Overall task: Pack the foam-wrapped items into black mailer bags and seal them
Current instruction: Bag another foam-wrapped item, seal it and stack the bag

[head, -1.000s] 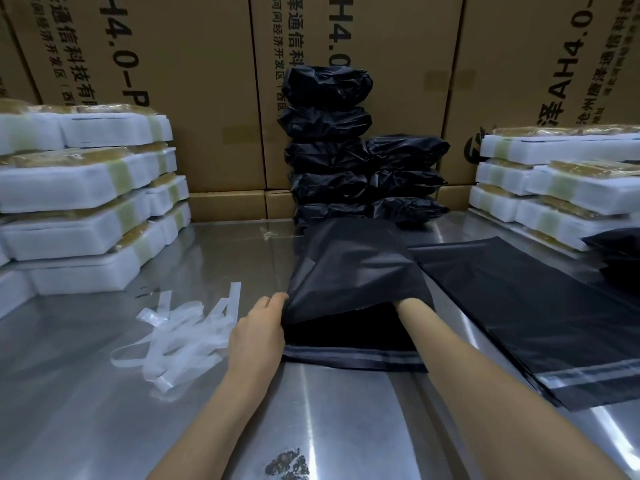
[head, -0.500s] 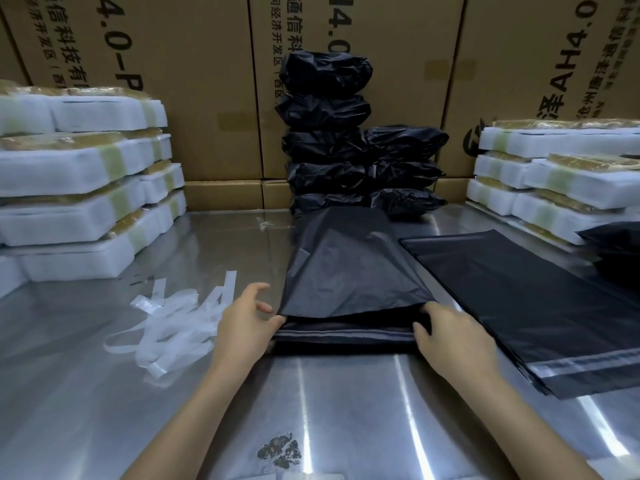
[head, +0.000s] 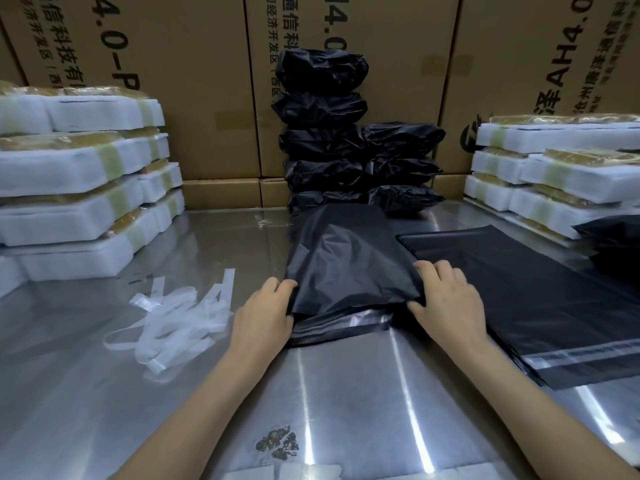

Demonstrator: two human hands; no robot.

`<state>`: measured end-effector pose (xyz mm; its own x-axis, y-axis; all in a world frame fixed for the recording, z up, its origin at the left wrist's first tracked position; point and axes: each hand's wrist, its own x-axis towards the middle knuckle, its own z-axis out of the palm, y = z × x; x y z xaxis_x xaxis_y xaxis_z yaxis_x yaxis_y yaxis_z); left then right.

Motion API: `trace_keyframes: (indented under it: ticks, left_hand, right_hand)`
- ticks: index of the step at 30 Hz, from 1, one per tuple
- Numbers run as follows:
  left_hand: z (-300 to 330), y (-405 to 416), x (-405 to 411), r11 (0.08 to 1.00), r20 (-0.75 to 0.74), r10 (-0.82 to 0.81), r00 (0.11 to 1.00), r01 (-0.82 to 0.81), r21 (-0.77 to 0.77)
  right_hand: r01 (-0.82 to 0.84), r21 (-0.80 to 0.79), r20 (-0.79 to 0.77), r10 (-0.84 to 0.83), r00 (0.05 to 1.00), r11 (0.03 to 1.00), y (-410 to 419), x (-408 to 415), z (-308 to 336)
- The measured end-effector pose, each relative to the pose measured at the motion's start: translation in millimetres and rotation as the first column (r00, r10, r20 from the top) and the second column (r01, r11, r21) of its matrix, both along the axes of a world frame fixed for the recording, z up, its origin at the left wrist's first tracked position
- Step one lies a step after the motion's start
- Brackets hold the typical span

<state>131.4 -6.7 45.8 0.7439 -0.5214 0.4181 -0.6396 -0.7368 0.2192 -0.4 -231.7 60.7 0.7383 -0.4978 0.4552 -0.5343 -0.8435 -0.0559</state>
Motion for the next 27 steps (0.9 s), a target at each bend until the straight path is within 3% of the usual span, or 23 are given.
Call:
trace_keyframes:
  ticks: [7, 11, 15, 21, 24, 27]
  left_hand:
    - [2.5, 7.6, 14.5, 0.996, 0.072, -0.034, 0.997, 0.04, -0.083]
    - [-0.2, 9.2, 20.7, 0.991, 0.151, -0.123, 0.981, 0.114, 0.071]
    - [-5.2, 16.2, 30.3, 0.956, 0.026, -0.245, 0.969, 0.237, 0.171]
    - [19.3, 22.2, 42.5, 0.918, -0.191, -0.076, 0.979, 0.143, 0.37]
    - [34.3, -0.6, 34.3, 0.943, -0.031, -0.113, 0.993, 0.117, 0.31]
    - [34.0, -47.4, 17.8, 0.912, 0.012, -0.355, 0.935, 0.343, 0.223]
  right_hand:
    - [0.05, -0.018, 0.154, -0.046, 0.987, 0.999, -15.2, -12.4, 0.2]
    - [0.026, -0.029, 0.025, -0.026, 0.999, 0.999, -14.3, -10.8, -6.2]
    - [-0.028, -0.001, -0.041, 0.028, 0.999, 1.0, -14.7, -10.0, -10.9]
    - [0.018, 0.116, -0.154, 0.0, 0.988, 0.993, -5.7, -5.4, -3.6]
    - [-0.021, 0.163, 0.032, 0.016, 0.999, 0.986, 10.1, 4.9, 7.3]
    - [-0.159, 0.037, 0.214, 0.147, 0.966, 0.987, 32.1, 37.9, 17.5]
